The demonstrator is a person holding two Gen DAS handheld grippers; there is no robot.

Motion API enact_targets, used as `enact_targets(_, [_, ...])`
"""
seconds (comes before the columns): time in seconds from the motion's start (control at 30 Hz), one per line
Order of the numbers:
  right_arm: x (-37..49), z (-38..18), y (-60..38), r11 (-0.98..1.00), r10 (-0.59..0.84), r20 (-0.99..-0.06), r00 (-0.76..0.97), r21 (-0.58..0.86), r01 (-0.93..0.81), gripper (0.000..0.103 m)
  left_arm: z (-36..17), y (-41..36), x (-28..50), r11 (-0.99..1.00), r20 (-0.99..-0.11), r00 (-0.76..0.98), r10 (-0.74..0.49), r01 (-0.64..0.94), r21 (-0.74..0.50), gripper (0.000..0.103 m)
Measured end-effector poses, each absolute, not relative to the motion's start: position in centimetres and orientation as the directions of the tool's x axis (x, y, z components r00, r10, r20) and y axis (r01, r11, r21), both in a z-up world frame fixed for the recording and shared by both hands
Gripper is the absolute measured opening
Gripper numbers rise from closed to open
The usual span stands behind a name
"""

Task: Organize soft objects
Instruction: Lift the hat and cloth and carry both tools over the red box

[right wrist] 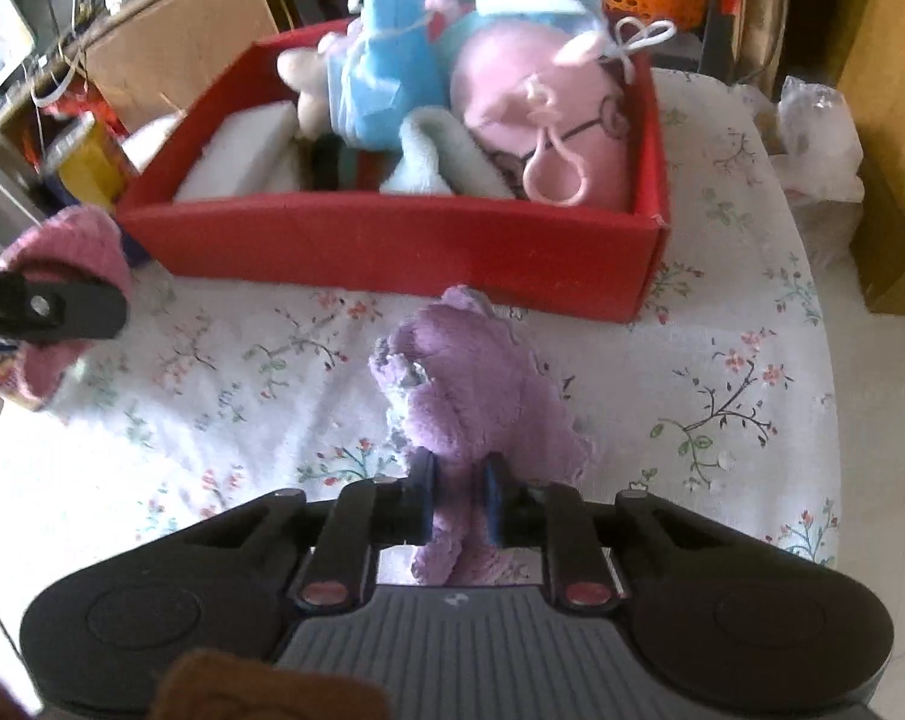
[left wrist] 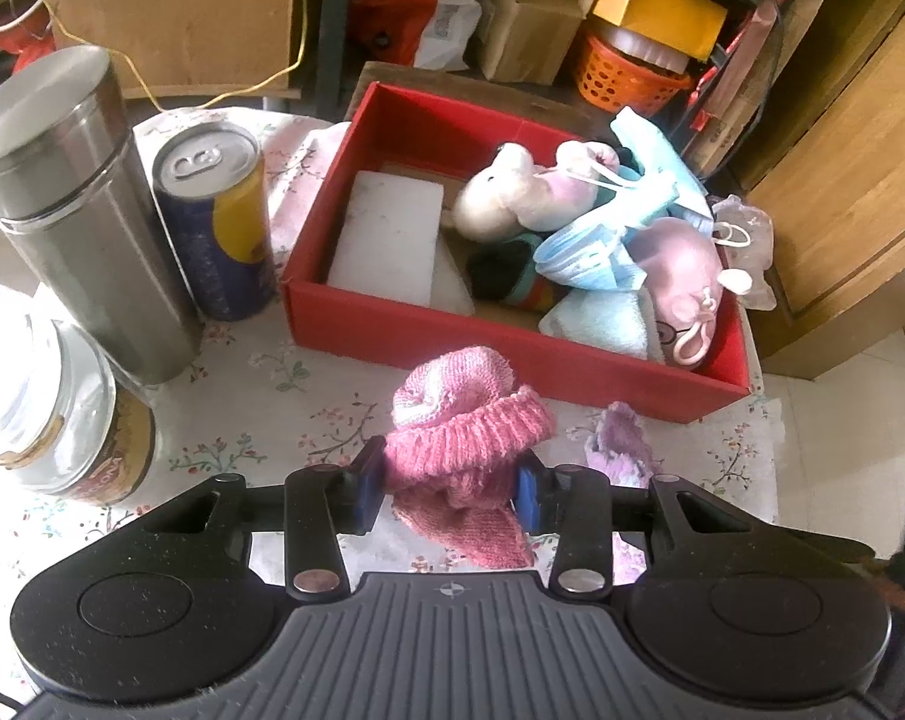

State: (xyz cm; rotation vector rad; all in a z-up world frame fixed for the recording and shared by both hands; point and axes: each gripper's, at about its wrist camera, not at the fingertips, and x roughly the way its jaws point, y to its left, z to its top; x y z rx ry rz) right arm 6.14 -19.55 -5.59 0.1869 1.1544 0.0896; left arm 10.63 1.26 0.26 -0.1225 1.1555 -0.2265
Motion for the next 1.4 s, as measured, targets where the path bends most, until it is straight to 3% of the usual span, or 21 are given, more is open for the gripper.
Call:
enact_targets(0.63, [6.1,3.2,-18.6,0.922,0.326,-0.715,0.618,0.384,-0.042,0.0,2.0,1.5,11.0,0.97,-0.866,0.437,-0.243,0.103,-0.221,0.042])
enact_targets(1.4, [7.7,7.6,-19.7,0.933,0.239,-0.595,0.767,0.36,-0.01,0.0,5.0,-1.0,12.7,0.973,-0.804,0.548,-0.229,0.127,-0.191,0.042])
